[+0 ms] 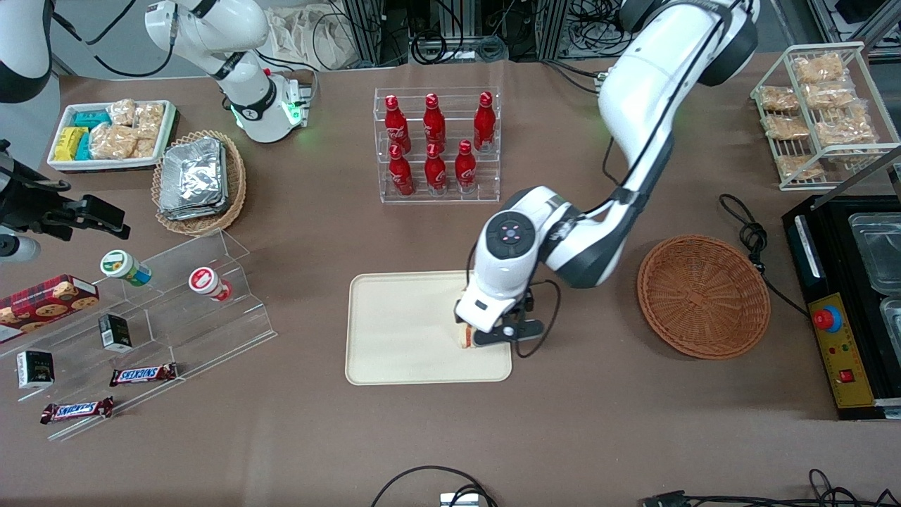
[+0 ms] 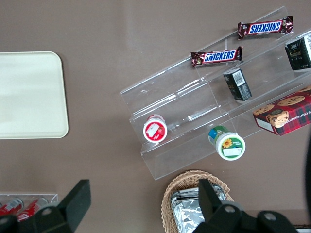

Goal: Place sandwich from basket to tray

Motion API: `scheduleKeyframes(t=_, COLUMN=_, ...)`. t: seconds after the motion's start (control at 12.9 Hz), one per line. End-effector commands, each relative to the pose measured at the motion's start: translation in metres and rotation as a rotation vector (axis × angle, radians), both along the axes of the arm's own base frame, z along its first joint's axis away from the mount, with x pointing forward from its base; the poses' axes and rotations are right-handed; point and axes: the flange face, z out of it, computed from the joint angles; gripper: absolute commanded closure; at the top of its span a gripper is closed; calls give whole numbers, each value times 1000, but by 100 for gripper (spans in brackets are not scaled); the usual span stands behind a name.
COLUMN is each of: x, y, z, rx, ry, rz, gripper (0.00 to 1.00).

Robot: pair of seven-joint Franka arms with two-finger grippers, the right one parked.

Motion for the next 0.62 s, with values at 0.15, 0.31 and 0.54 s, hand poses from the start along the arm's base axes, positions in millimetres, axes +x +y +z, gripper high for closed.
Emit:
scheduleKeyframes(t=0.15, x=20, y=91, z=96, rx=56, ry=-7, rz=155, gripper=0)
scheduleKeyframes(t=0.31, x=26, y=135, z=123, rx=87, ry=12, rz=207, gripper=0)
scheduleKeyframes(t=0.54, x=29, y=179, z=153, rx=99, ry=10, rz=266, gripper=0)
